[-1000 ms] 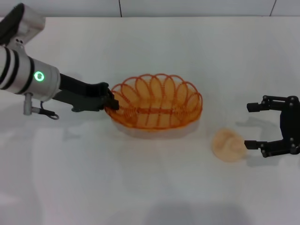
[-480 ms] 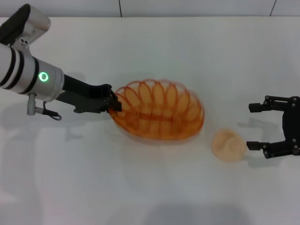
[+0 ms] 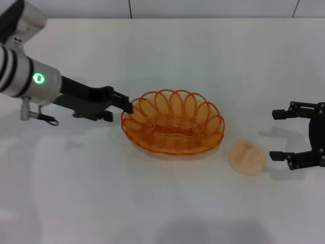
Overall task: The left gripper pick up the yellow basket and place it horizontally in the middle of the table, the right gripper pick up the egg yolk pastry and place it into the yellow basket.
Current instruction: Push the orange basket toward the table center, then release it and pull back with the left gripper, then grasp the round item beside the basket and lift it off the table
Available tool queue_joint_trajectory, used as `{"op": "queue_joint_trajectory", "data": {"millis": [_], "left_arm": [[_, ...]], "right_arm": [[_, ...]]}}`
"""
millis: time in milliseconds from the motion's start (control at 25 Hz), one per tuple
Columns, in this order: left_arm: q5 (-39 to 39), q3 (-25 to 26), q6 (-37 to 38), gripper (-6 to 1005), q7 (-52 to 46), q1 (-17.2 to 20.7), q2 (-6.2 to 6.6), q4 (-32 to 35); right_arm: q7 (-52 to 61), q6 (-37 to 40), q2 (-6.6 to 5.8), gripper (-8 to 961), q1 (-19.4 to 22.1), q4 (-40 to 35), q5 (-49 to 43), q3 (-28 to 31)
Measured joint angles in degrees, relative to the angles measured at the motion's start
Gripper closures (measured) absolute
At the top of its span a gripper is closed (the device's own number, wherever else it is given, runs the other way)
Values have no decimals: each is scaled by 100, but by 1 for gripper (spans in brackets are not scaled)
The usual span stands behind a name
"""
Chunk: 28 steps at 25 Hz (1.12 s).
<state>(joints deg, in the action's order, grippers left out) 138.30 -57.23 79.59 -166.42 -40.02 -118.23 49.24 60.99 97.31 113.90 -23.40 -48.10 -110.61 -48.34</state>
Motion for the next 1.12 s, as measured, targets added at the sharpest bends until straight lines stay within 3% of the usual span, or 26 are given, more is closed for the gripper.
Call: {"op": "queue_joint_trajectory", "data": {"millis": [280,520,760,920,1120], "left_arm": [[-251,10,202,399,554,179,224,250],[-1058,408,782,316,2123,404,464,346],[-2006,1163,1578,271,4933,877,462,493],[-2171,1144,1727,240,6177,1114,487,394],[-1945,1130,1787,174,7180,1301,420,356]], "right_arm": [[54,116,-18,224,2,0,-1,63],[298,169,-39,229,0,0,-5,78],[590,209,-60,234,-41,-3,-42,80],[744,196,-63,238,-72,-12,-64,59],[896,167,-70,242,-99,-17,-113,20]]}}
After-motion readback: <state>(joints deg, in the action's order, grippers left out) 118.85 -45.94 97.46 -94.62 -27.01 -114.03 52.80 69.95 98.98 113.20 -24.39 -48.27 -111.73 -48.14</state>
